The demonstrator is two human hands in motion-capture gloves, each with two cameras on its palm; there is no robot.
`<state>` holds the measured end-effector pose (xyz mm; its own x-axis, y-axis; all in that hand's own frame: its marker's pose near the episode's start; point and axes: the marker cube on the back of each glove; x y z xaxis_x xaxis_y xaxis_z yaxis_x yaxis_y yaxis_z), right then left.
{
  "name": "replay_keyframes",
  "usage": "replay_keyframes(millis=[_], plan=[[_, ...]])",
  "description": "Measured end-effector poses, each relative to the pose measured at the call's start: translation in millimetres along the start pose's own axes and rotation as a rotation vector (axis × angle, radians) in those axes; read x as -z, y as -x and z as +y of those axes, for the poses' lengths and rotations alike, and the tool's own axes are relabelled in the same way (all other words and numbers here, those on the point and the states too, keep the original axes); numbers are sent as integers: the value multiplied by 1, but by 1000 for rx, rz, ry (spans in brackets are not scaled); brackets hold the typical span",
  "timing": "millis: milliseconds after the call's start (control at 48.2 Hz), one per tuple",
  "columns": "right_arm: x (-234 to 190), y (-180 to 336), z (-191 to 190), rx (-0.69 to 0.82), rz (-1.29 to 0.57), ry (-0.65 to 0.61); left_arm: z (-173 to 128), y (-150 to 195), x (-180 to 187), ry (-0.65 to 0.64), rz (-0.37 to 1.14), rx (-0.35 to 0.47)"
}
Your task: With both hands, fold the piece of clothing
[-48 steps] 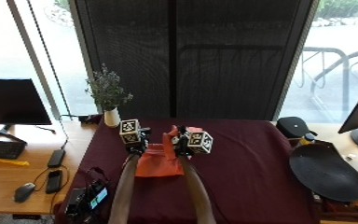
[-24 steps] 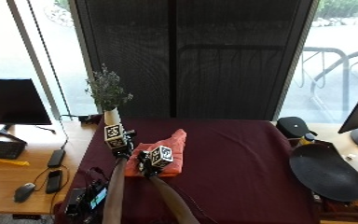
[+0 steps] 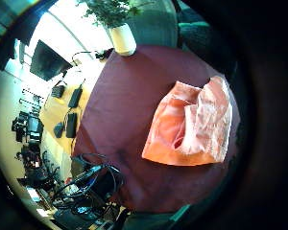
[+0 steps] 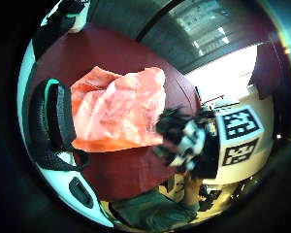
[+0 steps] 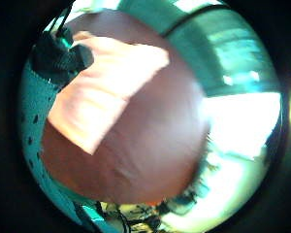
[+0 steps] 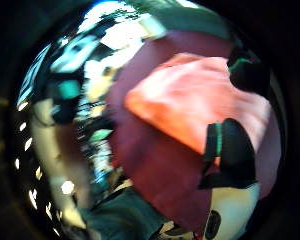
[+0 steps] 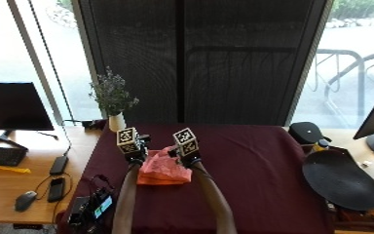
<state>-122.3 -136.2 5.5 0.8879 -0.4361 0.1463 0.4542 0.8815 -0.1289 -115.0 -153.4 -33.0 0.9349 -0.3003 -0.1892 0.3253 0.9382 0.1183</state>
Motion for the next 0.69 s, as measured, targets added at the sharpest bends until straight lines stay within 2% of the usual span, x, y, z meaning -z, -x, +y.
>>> replay_keyframes(millis=[42, 104, 166, 228, 291, 374, 415, 498, 602, 685], plan=[[9, 4, -1, 10, 114, -14, -2, 3, 1, -4, -5, 19], [29, -17, 7, -121, 368, -15, 10, -5, 14, 26, -22, 41], [37, -51, 11, -272, 554, 5, -1, -16, 1, -2, 21, -17], [37, -79, 8, -343, 615, -2, 20, -34, 20, 39, 55, -39], [49, -91, 18, -378, 618, -32, 36, -45, 28, 99, 57, -35], [61, -105, 30, -429, 566, -76, 38, -54, 18, 144, 44, -78], [63, -113, 34, -453, 524, -85, 34, -51, 13, 122, -33, -75], [58, -130, 35, -481, 462, -91, 15, -45, 8, -13, -168, -84], [53, -139, 40, -507, 383, -85, 26, -42, 8, 47, -202, -67], [47, -145, 40, -530, 339, -97, 30, -45, 9, 61, -163, -83]])
